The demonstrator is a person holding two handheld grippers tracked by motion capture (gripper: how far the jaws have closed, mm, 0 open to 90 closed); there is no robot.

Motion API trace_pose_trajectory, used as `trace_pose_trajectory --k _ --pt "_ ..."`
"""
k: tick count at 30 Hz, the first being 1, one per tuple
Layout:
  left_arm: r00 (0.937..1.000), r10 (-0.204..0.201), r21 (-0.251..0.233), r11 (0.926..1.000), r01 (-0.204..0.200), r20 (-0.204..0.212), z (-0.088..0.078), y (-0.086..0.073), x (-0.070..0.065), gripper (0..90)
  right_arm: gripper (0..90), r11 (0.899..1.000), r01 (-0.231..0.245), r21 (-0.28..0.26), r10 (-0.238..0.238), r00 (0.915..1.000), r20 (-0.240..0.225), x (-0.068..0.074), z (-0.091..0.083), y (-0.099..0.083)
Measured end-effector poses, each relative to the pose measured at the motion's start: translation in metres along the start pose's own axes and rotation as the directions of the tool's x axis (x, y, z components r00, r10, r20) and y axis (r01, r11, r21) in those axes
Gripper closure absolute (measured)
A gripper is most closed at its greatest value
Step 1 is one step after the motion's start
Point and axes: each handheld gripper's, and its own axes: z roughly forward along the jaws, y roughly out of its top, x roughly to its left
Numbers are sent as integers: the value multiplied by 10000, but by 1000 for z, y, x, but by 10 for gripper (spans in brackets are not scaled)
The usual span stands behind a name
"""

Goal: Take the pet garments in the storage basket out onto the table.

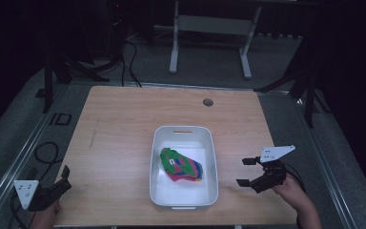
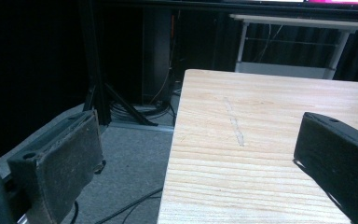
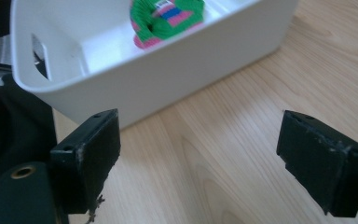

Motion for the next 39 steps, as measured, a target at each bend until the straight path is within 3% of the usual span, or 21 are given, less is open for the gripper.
trace_pose_trajectory --k 8,9,17,21,24,30,33,39 --pt "10000 -19 -27 10000 19 25 0 0 0 13 132 9997 239 105 -237 9995 -194 4 3 22" --pt "10000 -19 -22 10000 19 25 0 0 0 13 132 9988 481 64 -479 9983 -324 7 4 38" --pt "10000 -22 -26 10000 22 57 0 0 0 14 119 9971 762 52 -757 9954 -580 15 15 70" --pt "10000 -15 -38 10000 15 74 0 0 0 14 119 9888 1394 529 -1351 9877 -783 24 34 88" --pt "9999 -18 -43 10000 19 100 0 0 0 14 120 9846 1604 698 -1527 9828 -1036 28 49 97" --pt "9999 -26 -41 10000 27 132 0 0 1 14 129 9782 1802 1034 -1658 9770 -1339 33 77 107" --pt "9999 -41 -34 10000 42 157 0 0 1 14 129 9711 1913 1426 -1701 9741 -1489 35 99 115" --pt "9998 -11 -26 10000 12 211 0 0 1 14 131 9580 2243 1788 -1933 9653 -1757 41 125 126"
